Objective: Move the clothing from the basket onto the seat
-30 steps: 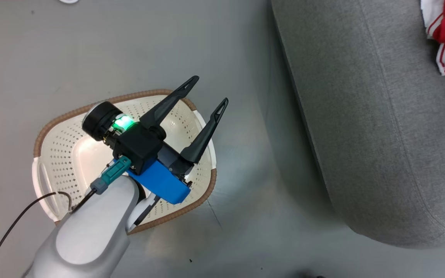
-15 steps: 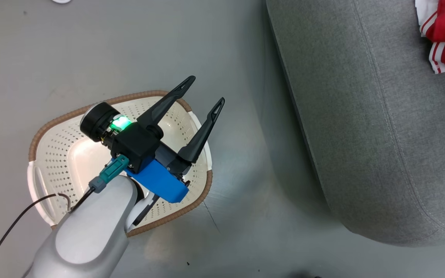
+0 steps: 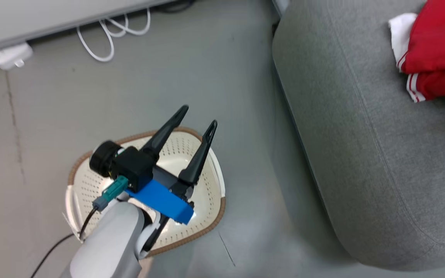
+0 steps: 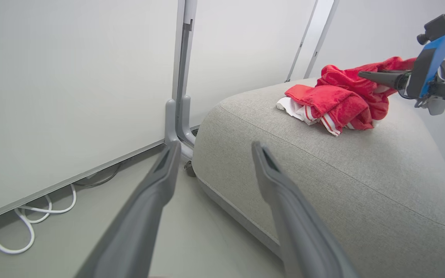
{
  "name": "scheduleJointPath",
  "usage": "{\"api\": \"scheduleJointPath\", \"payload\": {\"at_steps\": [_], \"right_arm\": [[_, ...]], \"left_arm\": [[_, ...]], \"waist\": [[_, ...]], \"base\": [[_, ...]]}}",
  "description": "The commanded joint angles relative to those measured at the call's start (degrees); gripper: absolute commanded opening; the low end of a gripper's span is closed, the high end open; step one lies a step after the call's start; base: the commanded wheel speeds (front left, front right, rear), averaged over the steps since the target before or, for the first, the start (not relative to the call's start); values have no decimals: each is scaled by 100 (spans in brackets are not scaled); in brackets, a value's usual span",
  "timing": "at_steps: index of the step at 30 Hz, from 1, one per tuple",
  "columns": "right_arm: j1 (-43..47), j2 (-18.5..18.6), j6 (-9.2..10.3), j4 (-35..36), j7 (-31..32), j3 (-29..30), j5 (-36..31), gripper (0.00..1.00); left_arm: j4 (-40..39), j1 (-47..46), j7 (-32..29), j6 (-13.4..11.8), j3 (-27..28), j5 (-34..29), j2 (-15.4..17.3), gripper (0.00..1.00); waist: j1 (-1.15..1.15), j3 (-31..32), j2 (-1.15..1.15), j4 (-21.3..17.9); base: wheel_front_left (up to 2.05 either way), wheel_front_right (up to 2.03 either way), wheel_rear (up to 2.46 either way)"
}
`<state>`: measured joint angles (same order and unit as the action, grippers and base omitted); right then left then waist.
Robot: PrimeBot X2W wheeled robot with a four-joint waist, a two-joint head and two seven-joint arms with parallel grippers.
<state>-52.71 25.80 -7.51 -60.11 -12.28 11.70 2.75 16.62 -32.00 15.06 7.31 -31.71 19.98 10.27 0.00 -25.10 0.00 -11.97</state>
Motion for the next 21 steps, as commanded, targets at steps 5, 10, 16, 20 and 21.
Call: {"api": "scheduleJointPath", "payload": {"at_steps": [5,10,16,20,21], "right_arm": [[691,-204,4,359,-112,-190,-103,100],[1490,-508,4,1027,-113,-373,-79,100],[2692,-927,4,2386,176,-427,2,100],[3461,-1261,4,3432,449,-404,71,100],[3678,-1304,5,3674,533,-408,20,100]], "left_arm": [[214,502,17,25,226,108,-153,100],[369,1010,17,25,552,154,-281,100],[520,1529,17,25,959,169,-364,100],[546,1826,17,25,1291,180,-424,100],[564,1899,17,25,1357,162,-434,100]], "waist": [[0,1034,0,341],[0,1639,0,571],[0,2082,0,849],[0,2236,0,985],[0,2272,0,1021]], "base": [[0,0,0],[0,0,0],[0,0,0],[0,0,0],[0,0,0]]}}
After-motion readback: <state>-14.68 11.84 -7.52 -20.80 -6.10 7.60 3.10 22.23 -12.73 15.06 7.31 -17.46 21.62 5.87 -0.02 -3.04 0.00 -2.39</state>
